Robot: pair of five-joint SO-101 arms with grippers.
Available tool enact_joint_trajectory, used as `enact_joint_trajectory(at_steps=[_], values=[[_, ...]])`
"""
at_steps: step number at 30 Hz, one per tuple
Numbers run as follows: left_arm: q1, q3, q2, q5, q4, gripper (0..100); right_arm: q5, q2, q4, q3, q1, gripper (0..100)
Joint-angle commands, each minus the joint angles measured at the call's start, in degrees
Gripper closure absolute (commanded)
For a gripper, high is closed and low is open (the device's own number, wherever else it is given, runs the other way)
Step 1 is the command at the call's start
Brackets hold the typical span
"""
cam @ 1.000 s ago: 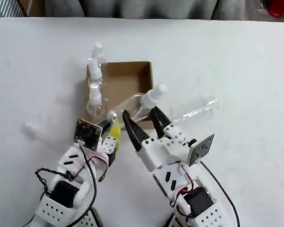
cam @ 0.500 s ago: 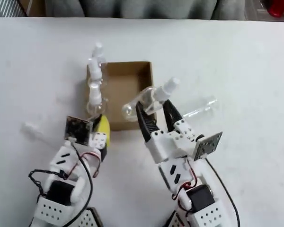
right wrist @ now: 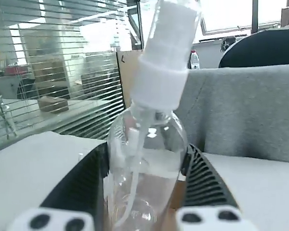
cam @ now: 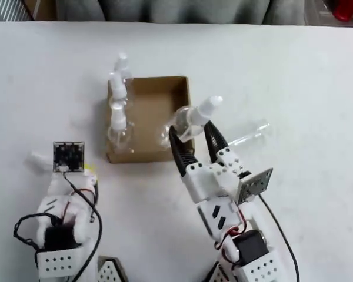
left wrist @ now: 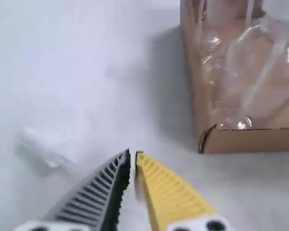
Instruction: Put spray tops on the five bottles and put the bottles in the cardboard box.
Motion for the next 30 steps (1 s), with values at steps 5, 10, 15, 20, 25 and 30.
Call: enact_joint_trajectory(at_steps=[5,10,15,20,25,30], values=[[-3.56,-0.35,-0.75,-1.32,0.62,98,1.05,17.80,-5.05,-12.22,0.84,98.3],[-3.56,-0.35,-0.75,-1.49,2.02,98,1.05,32.66,-13.23,-16.88,2.24,98.3],[-3.56,-0.35,-0.66,-1.49,2.02,98,1.05,47.69,-21.67,-19.87,5.32,98.3],[-3.56,-0.35,-0.66,-1.49,2.02,98,1.05,63.43,-31.87,-24.35,7.69,98.3],[-3.56,-0.26,-0.66,-1.58,2.02,98,1.05,77.23,-36.18,-31.21,7.87,98.3],[-3.56,-0.26,-0.66,-1.58,2.02,98,3.69,88.57,-38.99,-38.59,7.60,98.3]])
